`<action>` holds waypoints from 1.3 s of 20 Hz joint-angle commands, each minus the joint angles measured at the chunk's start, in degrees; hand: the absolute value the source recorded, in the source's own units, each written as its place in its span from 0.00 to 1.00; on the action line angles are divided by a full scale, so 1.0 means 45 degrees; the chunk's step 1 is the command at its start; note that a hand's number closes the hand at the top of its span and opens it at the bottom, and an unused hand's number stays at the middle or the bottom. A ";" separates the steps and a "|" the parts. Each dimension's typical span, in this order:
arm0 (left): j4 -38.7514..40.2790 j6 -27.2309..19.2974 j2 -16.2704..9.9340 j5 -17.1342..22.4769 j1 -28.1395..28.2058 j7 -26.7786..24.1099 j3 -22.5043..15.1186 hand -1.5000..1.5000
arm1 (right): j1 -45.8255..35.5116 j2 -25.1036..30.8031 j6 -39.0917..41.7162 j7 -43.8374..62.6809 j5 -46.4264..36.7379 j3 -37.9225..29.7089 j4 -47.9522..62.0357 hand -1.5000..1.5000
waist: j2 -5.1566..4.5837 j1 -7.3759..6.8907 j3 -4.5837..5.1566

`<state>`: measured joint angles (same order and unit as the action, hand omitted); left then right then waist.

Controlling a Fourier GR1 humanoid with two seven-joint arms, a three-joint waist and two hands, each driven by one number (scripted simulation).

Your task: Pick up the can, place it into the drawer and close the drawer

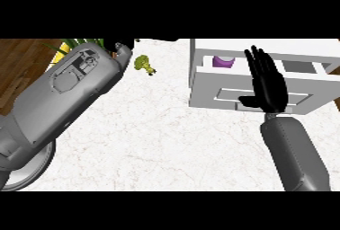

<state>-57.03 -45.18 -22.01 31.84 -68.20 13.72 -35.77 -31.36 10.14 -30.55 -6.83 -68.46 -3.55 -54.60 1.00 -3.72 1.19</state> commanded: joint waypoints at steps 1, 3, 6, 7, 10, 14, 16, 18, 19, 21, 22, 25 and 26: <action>-0.1179 0.0061 -0.0476 -0.0192 0.1244 -0.0108 -0.0165 0.00 | -0.1069 -0.0206 -0.0850 -0.0069 0.0223 -0.0658 0.2281 0.00 | -0.0335 -0.0200 -0.0285; -0.1211 0.0588 -0.1117 -0.0012 0.0812 0.0414 0.0209 0.00 | -0.1813 -0.0518 -0.1472 0.0079 -0.0010 -0.0759 0.3172 0.00 | -0.0396 -0.0248 -0.0294; -0.1551 0.0330 -0.0859 -0.0073 0.1418 0.0237 0.0360 0.00 | -0.2892 -0.0182 -0.1902 -0.0212 0.0114 -0.1246 0.4583 0.00 | -0.0444 -0.0106 -0.0294; -0.1469 0.0531 -0.0956 -0.0216 0.1690 0.0081 0.0277 0.00 | -0.3649 -0.0210 -0.1594 0.0082 -0.0016 -0.1258 0.4886 0.00 | -0.0437 -0.0040 -0.0286; -0.2523 0.0542 -0.1637 -0.0283 0.2081 0.0485 0.0342 0.00 | -0.4216 0.0032 -0.2608 -0.0084 -0.0018 -0.1691 0.5968 0.00 | -0.0432 -0.0284 -0.0294; -0.2961 0.0281 -0.1362 -0.0618 0.2515 0.0363 0.0233 0.00 | -0.5662 0.0217 -0.2494 0.0242 -0.0134 -0.1958 0.7238 0.00 | -0.0501 -0.0294 -0.0293; -0.3420 0.0619 -0.1655 -0.0498 0.3127 0.0306 0.0261 0.00 | -0.5956 0.0071 -0.2753 0.0793 -0.0505 -0.1843 0.7595 0.00 | -0.0518 -0.0454 -0.0282; -0.3228 0.0010 -0.1224 -0.0927 0.2733 0.0521 0.0047 0.00 | -0.6303 0.0361 -0.2735 0.0332 -0.0202 -0.2075 0.7830 0.00 | -0.0578 -0.0357 -0.0305; -0.3316 0.0346 -0.1586 -0.0931 0.3323 0.0041 0.0203 0.00 | -0.6275 0.0086 -0.2956 0.0645 -0.0623 -0.1820 0.8152 0.00 | -0.0573 -0.0358 -0.0287; -0.3839 0.0212 -0.1593 -0.0998 0.3473 0.0310 0.0104 0.00 | -0.6744 0.0459 -0.2552 0.0355 -0.0244 -0.2170 0.8372 0.00 | -0.0556 -0.0416 -0.0295; -0.4096 0.0467 -0.1950 -0.0823 0.3676 0.0340 0.0361 0.00 | -0.6372 0.0365 -0.3067 0.0264 -0.0309 -0.2174 0.8561 0.00 | -0.0576 -0.0477 -0.0296; -0.4246 0.0140 -0.1652 -0.1080 0.3969 0.0333 0.0258 0.00 | -0.7181 0.0309 -0.2858 0.0449 -0.0192 -0.2349 0.8738 0.00 | -0.0555 -0.0323 -0.0294; -0.4590 0.0197 -0.1936 -0.1106 0.4140 0.0652 0.0190 0.00 | -0.7270 0.0265 -0.2746 0.0347 -0.0117 -0.2397 0.8797 0.00 | -0.0502 -0.0322 -0.0294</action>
<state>-75.08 -43.60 -30.14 27.73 -51.76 15.60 -34.52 -59.79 12.62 -42.52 -5.42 -70.37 -12.91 -16.58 -1.08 -4.37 0.00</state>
